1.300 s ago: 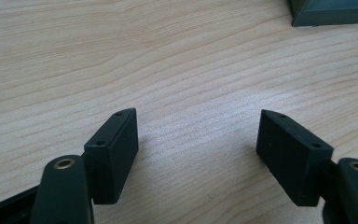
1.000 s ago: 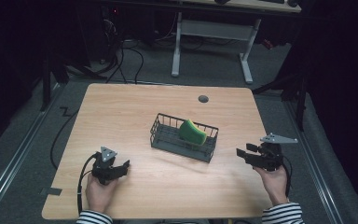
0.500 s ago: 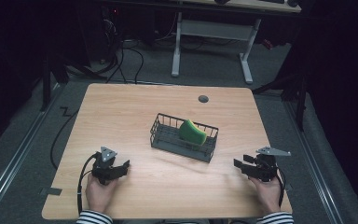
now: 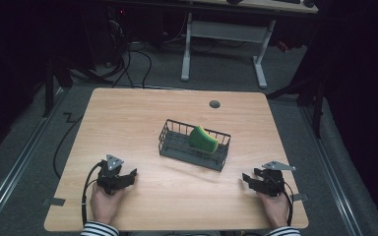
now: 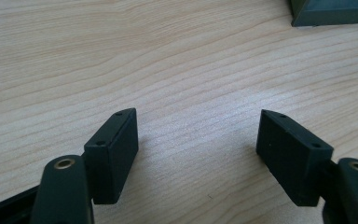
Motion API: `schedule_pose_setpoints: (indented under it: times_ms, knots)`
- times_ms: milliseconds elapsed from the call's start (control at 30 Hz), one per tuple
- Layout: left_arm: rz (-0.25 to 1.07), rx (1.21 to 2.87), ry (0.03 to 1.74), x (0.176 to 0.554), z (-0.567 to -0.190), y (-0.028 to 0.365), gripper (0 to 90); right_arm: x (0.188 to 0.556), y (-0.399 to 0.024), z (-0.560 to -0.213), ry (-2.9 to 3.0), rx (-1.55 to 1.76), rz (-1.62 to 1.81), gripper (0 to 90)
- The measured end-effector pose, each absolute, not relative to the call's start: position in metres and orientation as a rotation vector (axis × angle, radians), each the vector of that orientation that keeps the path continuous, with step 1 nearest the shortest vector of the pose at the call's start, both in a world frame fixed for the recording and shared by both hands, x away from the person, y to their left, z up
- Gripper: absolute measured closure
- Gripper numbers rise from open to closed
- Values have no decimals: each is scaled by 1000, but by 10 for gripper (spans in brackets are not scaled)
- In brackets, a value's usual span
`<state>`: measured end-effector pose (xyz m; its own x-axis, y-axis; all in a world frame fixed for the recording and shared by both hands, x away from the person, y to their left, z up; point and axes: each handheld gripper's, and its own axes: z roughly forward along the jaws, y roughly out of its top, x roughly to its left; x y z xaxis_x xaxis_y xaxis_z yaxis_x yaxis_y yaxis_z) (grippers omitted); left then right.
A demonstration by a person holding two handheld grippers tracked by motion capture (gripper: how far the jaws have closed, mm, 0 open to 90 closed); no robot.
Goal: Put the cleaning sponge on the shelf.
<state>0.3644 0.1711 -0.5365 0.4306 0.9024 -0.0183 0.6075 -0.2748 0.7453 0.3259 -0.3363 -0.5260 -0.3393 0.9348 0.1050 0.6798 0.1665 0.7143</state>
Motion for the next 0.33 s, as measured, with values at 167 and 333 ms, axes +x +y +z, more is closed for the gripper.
schedule_pose_setpoints:
  times_ms: [167, 333]
  knots:
    - [546, 1995, 1270, 364, -537, 171, 301, 322, -332, -530, 2068, 1473, 946, 395]
    - [547, 1994, 1272, 364, -537, 171, 301, 321, -325, -530, 2072, 1436, 883, 386]
